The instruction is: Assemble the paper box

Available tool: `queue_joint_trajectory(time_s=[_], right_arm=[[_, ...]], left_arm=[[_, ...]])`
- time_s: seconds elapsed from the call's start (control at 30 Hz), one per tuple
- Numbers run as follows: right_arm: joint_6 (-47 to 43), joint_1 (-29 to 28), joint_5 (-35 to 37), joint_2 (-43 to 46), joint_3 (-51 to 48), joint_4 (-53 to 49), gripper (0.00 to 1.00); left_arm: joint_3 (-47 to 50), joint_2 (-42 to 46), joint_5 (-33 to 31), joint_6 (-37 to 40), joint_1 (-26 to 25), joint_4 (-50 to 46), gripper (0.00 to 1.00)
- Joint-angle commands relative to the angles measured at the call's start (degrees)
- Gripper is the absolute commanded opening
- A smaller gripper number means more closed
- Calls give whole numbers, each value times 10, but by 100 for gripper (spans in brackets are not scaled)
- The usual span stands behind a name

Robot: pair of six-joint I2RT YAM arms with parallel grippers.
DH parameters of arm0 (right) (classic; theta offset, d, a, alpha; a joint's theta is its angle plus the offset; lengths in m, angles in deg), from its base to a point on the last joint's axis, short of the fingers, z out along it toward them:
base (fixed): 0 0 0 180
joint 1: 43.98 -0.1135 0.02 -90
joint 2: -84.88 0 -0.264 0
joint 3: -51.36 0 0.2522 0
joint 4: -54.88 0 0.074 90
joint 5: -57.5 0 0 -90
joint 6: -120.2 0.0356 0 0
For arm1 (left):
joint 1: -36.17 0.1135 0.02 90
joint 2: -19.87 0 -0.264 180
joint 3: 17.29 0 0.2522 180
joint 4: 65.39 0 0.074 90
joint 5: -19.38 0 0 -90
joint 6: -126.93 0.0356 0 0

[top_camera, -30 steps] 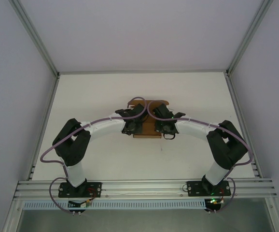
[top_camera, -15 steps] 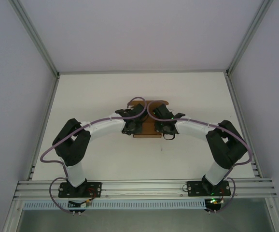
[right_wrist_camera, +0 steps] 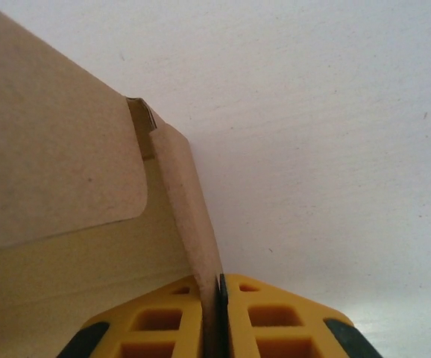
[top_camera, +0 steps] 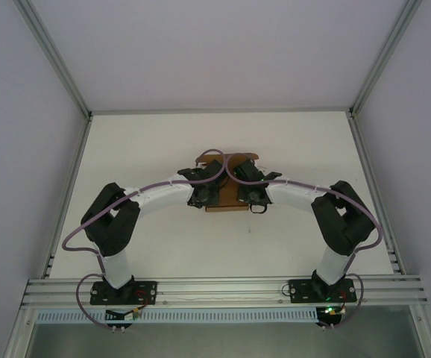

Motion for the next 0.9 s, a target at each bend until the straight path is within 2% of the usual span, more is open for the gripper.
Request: queue_joint_trajectory(time_s=[0.0, 0.07, 0.17, 0.37, 0.5, 0.57, 0.63, 0.7, 0.87], right_arm=[[-4, -9, -2, -51, -11, -74, 13], [4, -17, 25, -63, -7, -99, 10], [29, -22, 63, -76, 0, -139, 0], [42, -24, 110, -72, 6, -166, 0], [-4, -26, 113, -27, 5, -122, 0], [-32, -26, 104, 1, 0, -86, 0], [-59, -26, 105, 32, -1, -63, 0], [-83, -25, 109, 61, -2, -47, 0], [-135, -18, 116, 134, -12, -20, 0]], left_arm=[[-4, 30, 23, -4, -4, 36, 0], [-7, 30, 22, -7, -4, 35, 0], [-12, 30, 25, -11, -4, 32, 0], [-16, 30, 28, -18, -4, 32, 0], [-21, 36, 37, -17, -4, 40, 0], [-27, 46, 44, -11, -4, 44, 12], [-33, 63, 46, -3, -4, 46, 29], [-36, 89, 41, 9, -3, 45, 42], [-20, 185, 42, 26, -3, 53, 82]])
